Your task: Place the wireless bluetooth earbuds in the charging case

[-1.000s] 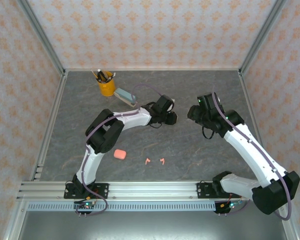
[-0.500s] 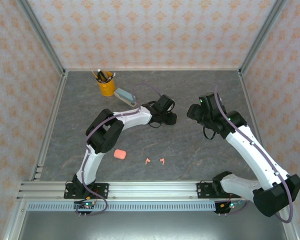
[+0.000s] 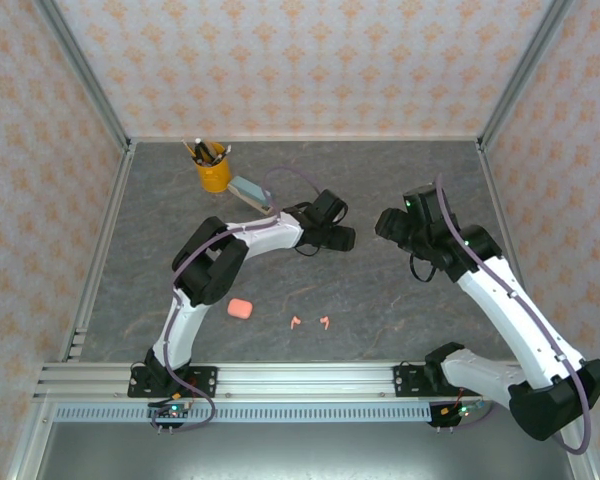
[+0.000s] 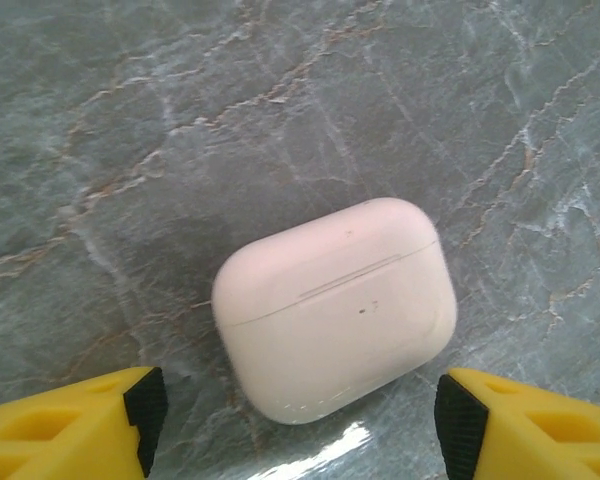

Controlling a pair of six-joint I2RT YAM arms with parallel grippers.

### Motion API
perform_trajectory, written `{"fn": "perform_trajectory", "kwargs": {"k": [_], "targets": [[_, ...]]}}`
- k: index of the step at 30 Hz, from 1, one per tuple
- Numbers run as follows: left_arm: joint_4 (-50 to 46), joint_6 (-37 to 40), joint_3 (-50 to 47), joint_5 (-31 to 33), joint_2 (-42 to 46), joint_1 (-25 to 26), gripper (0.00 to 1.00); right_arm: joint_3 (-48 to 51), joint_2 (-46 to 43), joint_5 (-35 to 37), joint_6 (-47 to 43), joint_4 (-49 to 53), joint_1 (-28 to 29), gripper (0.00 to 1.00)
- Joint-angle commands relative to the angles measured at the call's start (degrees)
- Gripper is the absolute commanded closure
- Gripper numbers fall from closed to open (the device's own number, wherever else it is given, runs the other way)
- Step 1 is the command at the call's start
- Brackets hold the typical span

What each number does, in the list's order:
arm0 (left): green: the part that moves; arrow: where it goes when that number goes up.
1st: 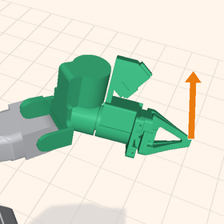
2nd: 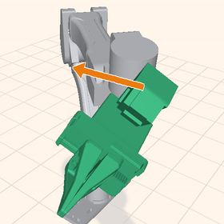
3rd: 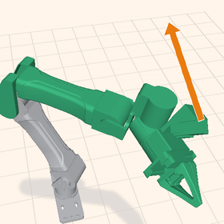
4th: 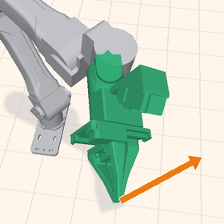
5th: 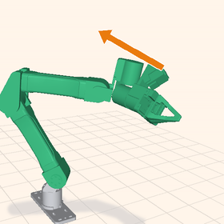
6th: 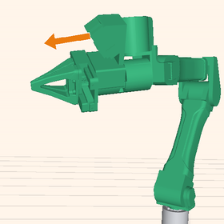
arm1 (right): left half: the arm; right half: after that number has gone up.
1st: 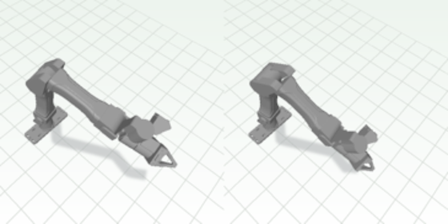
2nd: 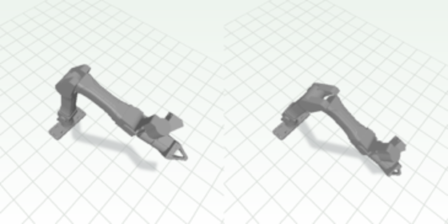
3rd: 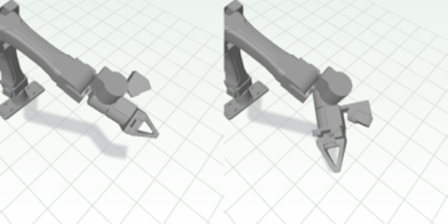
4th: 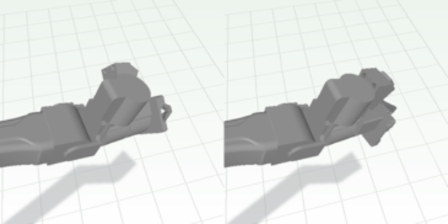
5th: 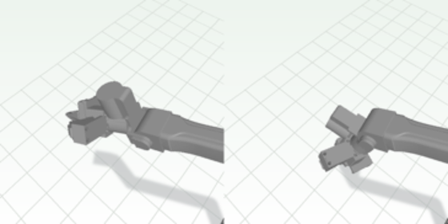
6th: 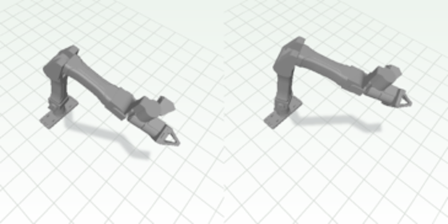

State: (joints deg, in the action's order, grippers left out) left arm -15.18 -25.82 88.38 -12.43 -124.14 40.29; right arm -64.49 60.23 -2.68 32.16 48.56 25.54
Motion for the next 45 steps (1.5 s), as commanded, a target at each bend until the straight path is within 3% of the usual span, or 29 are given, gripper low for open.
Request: {"fn": "perform_trajectory", "kwargs": {"k": [1, 8, 17, 20, 22, 31, 39, 45], "targets": [[-0.6, 1.0, -2.7, 3.1, 6.0, -1.5, 0.24, -1.1, -1.4, -0.9, 1.2, 1.6, -0.2, 0.27], [3.1, 0.3, -11.8, 7.2, 19.1, -2.9, 0.23, 1.8, -1.1, -2.8, 4.7, -1.3, 3.0, 0.25], [5.6, -0.8, -24.9, 12.6, 36.4, -8.0, 0.12, 2.6, 7.2, 3.5, 13.5, -6.4, 18.9, 0.23], [5.1, -1.4, -28.4, 13.7, 41.4, -11.7, 0.07, 0.1, 14.6, 5.9, 16.7, -7.0, 24.6, 0.23], [4.4, -2.1, -30.4, 14.0, 44.7, -14.8, 0.00, -3.2, 20.1, 7.2, 18.9, -6.2, 28.3, 0.23], [-3.0, -7.1, -30.3, 15.1, 52.1, -28.2, 0.00, -26.6, 46.1, 9.1, 30.3, 4.3, 39.1, 0.21], [-5.5, -12.1, -31.4, 15.5, 53.7, -39.5, 0.00, -38.3, 59.1, 6.8, 39.9, 7.6, 42.7, 0.18], [-4.8, -13.2, -33.7, 15.7, 53.3, -44.9, 0.00, -48.5, 67.4, 5.2, 40.2, 12.7, 44.1, 0.14]]}}
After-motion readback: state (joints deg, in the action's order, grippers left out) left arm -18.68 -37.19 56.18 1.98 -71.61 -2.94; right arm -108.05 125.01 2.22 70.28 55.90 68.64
